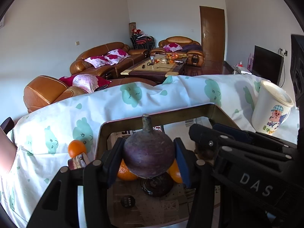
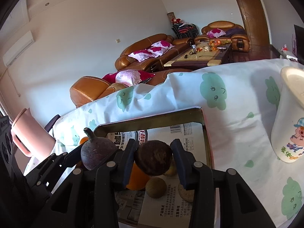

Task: Organize fruits
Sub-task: 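Release the dark fruit and purple fruit into the tin box with both grippers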

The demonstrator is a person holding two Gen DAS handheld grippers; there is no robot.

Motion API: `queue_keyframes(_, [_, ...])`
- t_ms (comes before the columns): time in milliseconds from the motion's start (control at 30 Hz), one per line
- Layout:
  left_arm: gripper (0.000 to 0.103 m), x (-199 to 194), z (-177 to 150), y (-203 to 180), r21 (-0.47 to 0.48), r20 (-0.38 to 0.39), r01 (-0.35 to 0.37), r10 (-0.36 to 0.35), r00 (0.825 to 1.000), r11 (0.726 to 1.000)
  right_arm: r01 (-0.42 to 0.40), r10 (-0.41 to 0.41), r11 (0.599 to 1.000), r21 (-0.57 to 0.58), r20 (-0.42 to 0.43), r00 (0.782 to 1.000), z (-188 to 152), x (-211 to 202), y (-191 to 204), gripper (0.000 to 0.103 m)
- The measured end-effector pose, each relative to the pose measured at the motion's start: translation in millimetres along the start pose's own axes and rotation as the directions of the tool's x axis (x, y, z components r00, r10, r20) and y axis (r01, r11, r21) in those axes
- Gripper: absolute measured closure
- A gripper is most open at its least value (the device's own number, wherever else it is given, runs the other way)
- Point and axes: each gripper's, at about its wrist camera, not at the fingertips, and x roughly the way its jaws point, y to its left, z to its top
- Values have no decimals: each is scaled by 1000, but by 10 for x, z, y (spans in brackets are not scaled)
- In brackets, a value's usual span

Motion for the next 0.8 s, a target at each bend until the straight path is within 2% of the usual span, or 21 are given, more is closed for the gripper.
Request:
queue_keyframes(167, [45,-40,10,14,-15,5,14,-14,1000,1000,-47,46,999,23,54,997,29,-126,13,56])
queue_keyframes(200, [40,-71,13,15,-17,12,12,-12,1000,1000,-47,45,999,23,76,996,36,-169,19,50])
queue_keyframes(267, [24,-163,22,23,-27,47,-1,2,999,1000,-35,31,999,28,127,991,47,-263,24,38])
queue_keyframes(300, [9,-216,27,26,-33,71,-1,4,997,999,-26,21,999,32,155,988,49,-312,22,33])
queue_keyframes(333, [0,-274,33,32,-40,96,0,4,995,999,-18,11,999,38,179,984,60,-354,13,32])
queue_keyframes(400, [0,-371,45,41,-50,134,7,-1,991,999,1,-13,999,54,216,976,66,-423,-2,30])
queue_keyframes(467, [0,-419,54,45,-46,135,9,-2,991,999,22,-35,998,59,231,972,68,-453,-19,30])
queue_keyframes(800, [0,-521,-52,215,-65,133,-78,86,987,995,62,-69,997,36,238,969,12,-484,16,30])
